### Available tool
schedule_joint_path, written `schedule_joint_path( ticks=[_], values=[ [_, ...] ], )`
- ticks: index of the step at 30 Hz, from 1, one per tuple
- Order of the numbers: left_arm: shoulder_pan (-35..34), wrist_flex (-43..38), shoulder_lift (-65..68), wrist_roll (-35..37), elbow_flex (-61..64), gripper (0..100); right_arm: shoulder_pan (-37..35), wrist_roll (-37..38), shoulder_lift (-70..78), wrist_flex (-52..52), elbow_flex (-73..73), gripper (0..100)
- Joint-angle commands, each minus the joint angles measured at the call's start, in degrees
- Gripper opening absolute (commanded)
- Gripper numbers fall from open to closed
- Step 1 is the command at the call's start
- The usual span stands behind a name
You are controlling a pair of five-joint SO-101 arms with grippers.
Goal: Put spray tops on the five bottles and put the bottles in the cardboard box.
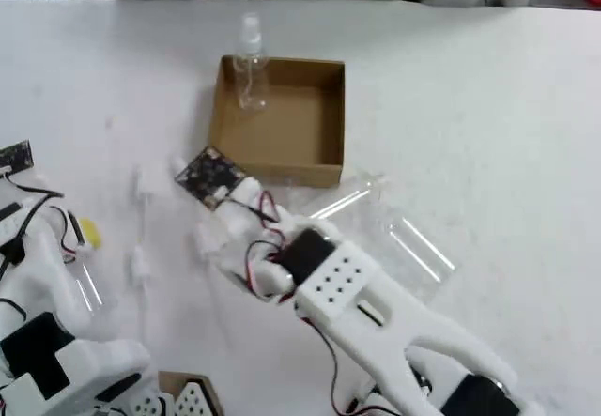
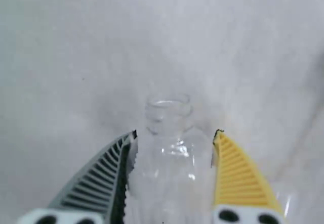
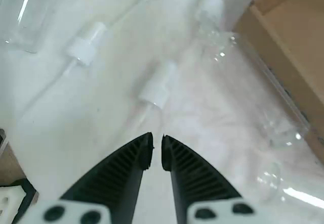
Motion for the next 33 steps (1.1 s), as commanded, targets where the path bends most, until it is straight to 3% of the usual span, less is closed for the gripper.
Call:
schedule_joint_path(
  ticks=[1,10,16,24,33],
  values=[
    [-0.57,0.0,0.04,0.35,-2.64,12,-3.03,-0.35,5.58,-7.52,-2.9,1.8],
    [0.75,-0.09,0.04,0.26,-2.46,12,-3.65,-0.44,16.92,-17.71,-3.43,1.9],
    [0.92,-0.09,0.04,0.26,-2.37,12,-3.56,-10.29,17.54,-17.8,-5.8,11.6],
    [0.92,-0.09,0.13,0.26,-2.37,12,-3.47,-10.99,18.33,-19.03,-5.54,11.5],
    [0.92,-0.09,0.31,0.26,-2.46,12,-3.47,-10.99,29.67,-19.38,-11.34,11.6]
  ],
)
